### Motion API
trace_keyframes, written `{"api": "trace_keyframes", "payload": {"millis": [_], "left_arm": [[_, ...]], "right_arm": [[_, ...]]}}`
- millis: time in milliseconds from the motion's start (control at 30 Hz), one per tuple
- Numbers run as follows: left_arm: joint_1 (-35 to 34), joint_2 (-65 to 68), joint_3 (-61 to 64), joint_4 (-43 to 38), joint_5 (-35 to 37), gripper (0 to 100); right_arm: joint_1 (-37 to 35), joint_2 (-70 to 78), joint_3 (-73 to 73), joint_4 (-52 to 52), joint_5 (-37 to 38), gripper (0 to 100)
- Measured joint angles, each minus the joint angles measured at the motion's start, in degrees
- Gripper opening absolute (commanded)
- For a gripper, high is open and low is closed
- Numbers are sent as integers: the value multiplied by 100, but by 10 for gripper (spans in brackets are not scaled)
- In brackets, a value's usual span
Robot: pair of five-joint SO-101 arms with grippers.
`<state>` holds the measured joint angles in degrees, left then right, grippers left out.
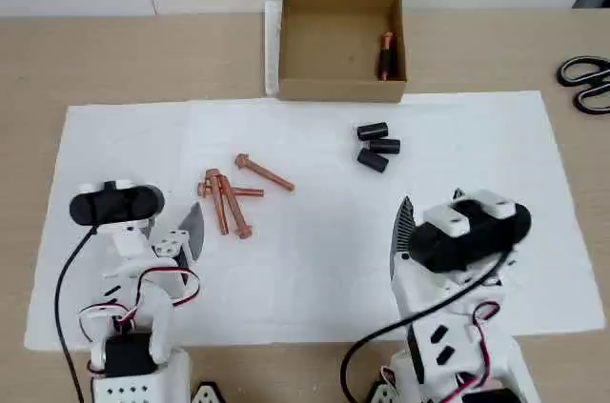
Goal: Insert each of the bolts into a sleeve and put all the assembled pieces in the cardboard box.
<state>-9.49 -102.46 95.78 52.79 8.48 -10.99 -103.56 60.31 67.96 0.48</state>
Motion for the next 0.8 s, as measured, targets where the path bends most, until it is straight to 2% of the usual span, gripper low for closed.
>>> {"api": "trace_keyframes", "payload": {"millis": [600, 800], "left_arm": [[0, 0, 26, -26, 0, 238], [0, 0, 26, -26, 0, 238]], "right_arm": [[0, -9, 26, 0, 0, 214], [0, -9, 44, 440, 0, 214]]}}
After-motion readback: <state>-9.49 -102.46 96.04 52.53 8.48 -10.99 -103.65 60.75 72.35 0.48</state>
